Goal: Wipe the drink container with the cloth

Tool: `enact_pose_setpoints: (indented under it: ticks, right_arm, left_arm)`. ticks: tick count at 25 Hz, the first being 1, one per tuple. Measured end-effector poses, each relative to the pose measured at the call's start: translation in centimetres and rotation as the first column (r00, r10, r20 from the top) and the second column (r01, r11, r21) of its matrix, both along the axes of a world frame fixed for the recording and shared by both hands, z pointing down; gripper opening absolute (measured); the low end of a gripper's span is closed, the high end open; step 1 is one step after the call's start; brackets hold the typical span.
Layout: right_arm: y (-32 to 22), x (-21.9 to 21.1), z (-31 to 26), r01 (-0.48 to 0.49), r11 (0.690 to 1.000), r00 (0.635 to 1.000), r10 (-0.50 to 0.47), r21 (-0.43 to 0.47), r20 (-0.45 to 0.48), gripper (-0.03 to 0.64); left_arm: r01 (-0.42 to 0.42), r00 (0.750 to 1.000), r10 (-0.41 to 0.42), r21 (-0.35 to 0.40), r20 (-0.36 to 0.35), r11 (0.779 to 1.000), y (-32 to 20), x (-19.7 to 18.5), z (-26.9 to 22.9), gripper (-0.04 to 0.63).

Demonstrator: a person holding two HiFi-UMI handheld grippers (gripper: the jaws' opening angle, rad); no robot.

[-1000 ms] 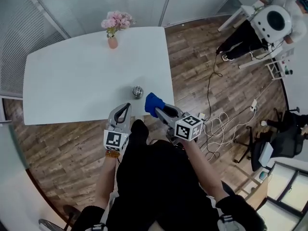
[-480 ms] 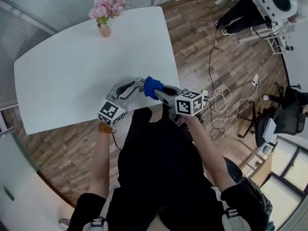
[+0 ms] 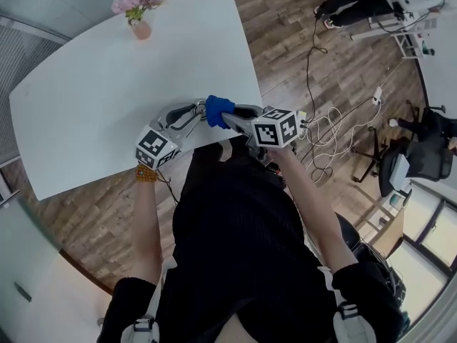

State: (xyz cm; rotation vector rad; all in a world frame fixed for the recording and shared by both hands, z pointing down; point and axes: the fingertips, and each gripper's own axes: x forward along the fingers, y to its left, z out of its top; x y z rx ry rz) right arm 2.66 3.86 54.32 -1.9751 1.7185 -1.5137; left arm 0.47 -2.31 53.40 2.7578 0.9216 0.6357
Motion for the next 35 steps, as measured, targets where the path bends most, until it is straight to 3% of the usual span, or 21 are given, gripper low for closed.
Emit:
enact_pose_setpoints:
  ticks: [10,15,35]
  right_arm:
    - [-0.1,0.7,2.1,0.012,0.997,1.000,-0.010,-0.072,0.027,0.106]
    - [0.2,0.7,3.9,0.038,0.988,0.999,-0.041,-0.147,-0.019,0.103]
    - [-0.5,1.3,5.5,0.081,0.970,0.995,-0.067,-0.229,0.070,0.098]
  left_arm:
    - [-0.004,1.000,0.003,0.040,0.027,0.999,0.0,0.5,0.2,0.199]
    - [-0.002,0.999,0.000,0.051,0.035,0.999,0.1,0.4,0.1,0.199]
    - [0.007,0.999,-0.010,0.070,0.039,0.997,-0.1,0.5,0.4,0.201]
